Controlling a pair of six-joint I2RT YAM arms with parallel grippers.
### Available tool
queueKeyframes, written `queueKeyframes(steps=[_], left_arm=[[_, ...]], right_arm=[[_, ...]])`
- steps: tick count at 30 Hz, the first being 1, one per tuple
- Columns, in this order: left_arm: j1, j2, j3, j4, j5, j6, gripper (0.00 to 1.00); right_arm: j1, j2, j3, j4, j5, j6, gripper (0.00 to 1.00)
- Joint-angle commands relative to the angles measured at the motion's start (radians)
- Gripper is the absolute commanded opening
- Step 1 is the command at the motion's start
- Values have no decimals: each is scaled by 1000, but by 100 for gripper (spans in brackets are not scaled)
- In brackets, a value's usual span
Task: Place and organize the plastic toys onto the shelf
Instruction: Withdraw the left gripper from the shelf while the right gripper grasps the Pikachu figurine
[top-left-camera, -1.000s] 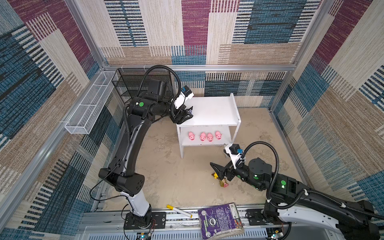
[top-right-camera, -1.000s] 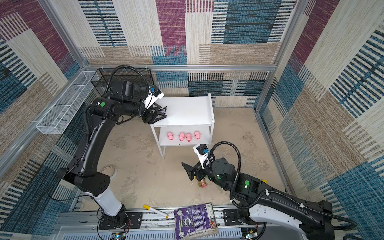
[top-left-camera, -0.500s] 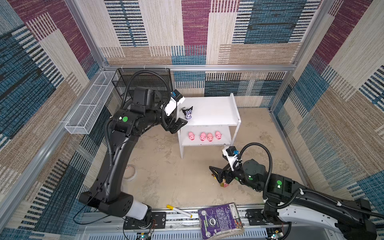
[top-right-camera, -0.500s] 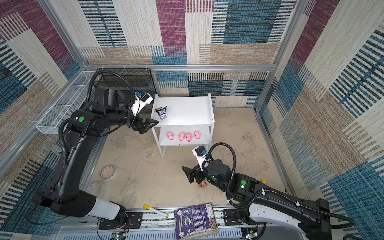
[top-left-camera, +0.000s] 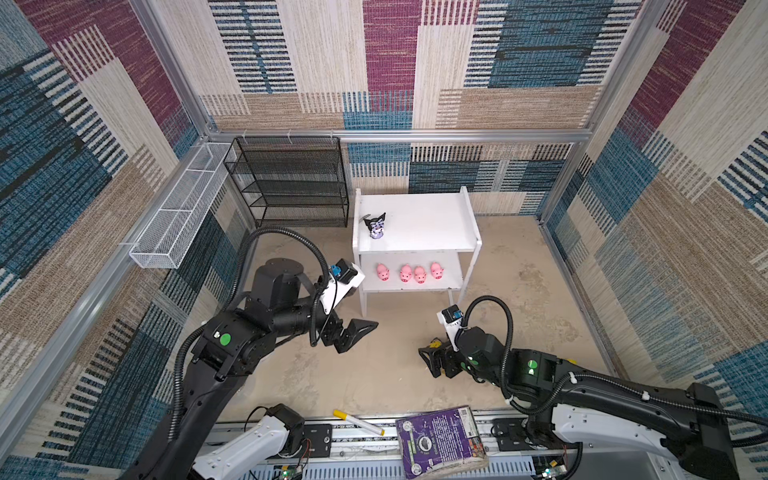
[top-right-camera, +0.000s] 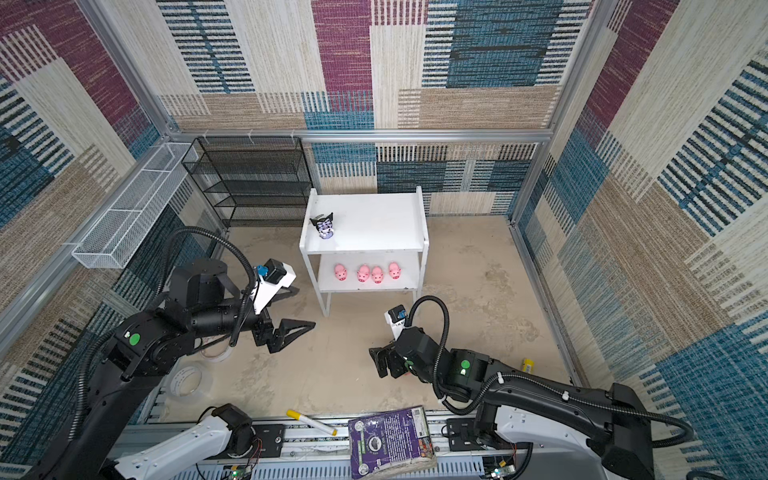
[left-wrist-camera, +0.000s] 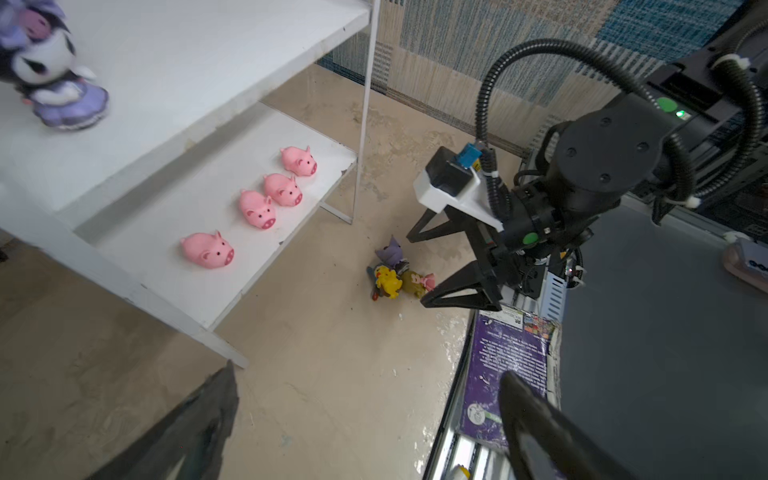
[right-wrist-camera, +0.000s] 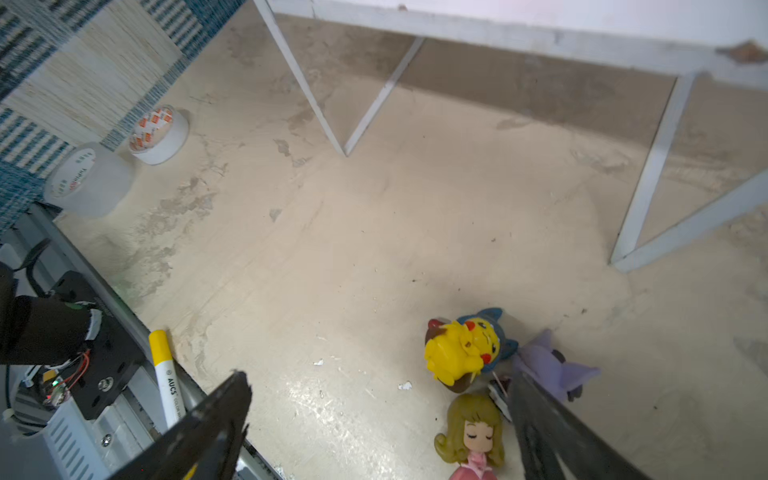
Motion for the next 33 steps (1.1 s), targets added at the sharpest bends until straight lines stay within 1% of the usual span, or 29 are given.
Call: queueKeyframes(steps=[1, 5, 8, 11, 17, 24, 25, 27, 30, 31, 33], left_arm=[[-50, -42, -75, 41, 5, -93, 98], [-96, -60, -149, 57, 13, -132, 98], [-121, -65, -182, 79, 22, -154, 98], [-134, -70, -202, 90, 23, -155, 98], [-135, -66, -222, 110, 14, -142, 98], [-136, -55, -240, 113, -3, -120, 98], [-136, -55, -241, 116, -3, -120, 98], [-136, -57, -243, 120, -3, -117, 98], [-136, -58, -252, 123, 0, -112, 98], [-137, -58, -253, 127, 2, -112, 98], [-136, -57, -253, 127, 5, -112, 98]], right_arm=[[2, 52, -13, -16, 7, 139, 97], [-3, 142, -24, 5, -11, 209, 97], [-11, 201, -8, 12, -22, 239, 98], [-13, 261, 19, -12, -6, 266, 98], [-33, 329, 26, 33, -21, 258, 98], [-83, 373, 45, 73, -51, 204, 97], [-85, 384, 49, 75, -51, 198, 96], [-90, 410, 62, 79, -45, 191, 91], [-90, 436, 72, 95, -39, 189, 76], [-90, 445, 74, 94, -34, 193, 73], [-89, 468, 77, 93, -28, 196, 70]])
